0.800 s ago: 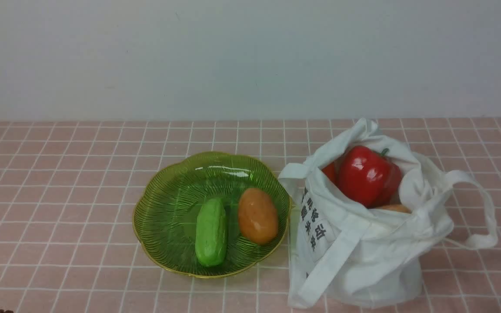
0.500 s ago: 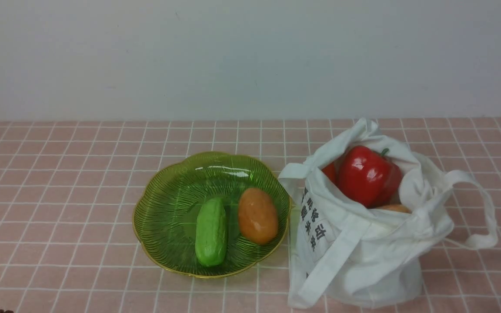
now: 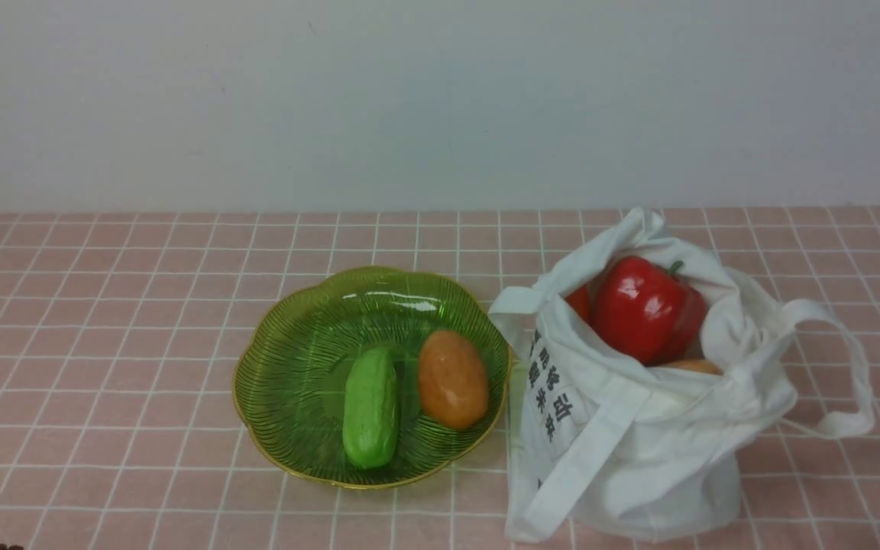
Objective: Take vegetables from bag on pink coffee tablecloth place on plate.
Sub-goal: 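Reach for the red bell pepper in the white bag with the right gripper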
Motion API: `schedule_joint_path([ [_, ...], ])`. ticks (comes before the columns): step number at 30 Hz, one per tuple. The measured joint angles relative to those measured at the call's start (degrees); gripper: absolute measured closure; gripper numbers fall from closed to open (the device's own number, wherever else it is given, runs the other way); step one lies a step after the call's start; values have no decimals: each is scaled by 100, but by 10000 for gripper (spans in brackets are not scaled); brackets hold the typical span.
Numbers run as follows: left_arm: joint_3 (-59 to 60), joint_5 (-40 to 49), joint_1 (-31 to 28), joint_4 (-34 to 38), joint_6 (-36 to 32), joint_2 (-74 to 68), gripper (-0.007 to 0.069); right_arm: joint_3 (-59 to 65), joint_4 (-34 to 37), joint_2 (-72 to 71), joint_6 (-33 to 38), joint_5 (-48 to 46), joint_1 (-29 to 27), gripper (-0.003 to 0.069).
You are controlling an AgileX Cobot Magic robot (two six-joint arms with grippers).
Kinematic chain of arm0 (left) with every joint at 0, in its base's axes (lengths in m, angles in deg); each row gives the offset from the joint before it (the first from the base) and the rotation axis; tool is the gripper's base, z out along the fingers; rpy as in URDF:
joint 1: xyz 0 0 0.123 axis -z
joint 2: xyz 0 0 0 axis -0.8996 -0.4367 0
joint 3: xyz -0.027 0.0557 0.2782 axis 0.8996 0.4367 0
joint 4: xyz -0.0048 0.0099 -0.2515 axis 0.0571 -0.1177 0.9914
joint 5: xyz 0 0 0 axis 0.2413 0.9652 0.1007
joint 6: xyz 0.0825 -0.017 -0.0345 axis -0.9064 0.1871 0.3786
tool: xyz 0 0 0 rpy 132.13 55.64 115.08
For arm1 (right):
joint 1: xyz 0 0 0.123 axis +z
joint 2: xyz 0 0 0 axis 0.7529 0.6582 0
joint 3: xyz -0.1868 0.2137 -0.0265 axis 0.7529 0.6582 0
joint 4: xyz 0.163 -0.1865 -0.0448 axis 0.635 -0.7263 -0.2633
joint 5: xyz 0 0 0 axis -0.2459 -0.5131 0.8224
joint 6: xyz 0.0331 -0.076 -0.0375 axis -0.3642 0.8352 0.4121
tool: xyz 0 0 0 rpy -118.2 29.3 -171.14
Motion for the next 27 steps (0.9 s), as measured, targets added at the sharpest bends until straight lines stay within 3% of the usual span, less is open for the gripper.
schedule_joint_path([
  [8,0,0,0,0,0,0,629,-1,2794,0,-1072,1509,0,673],
  [15,0,0,0,0,0,0,629,-1,3713,0,-1005,2260,0,673],
  [21,0,0,0,0,0,0,629,-554,3650,43,-854,1995,123,673],
  [27,0,0,0,0,0,0,629,-3054,2454,1902,136,-392,423,673],
])
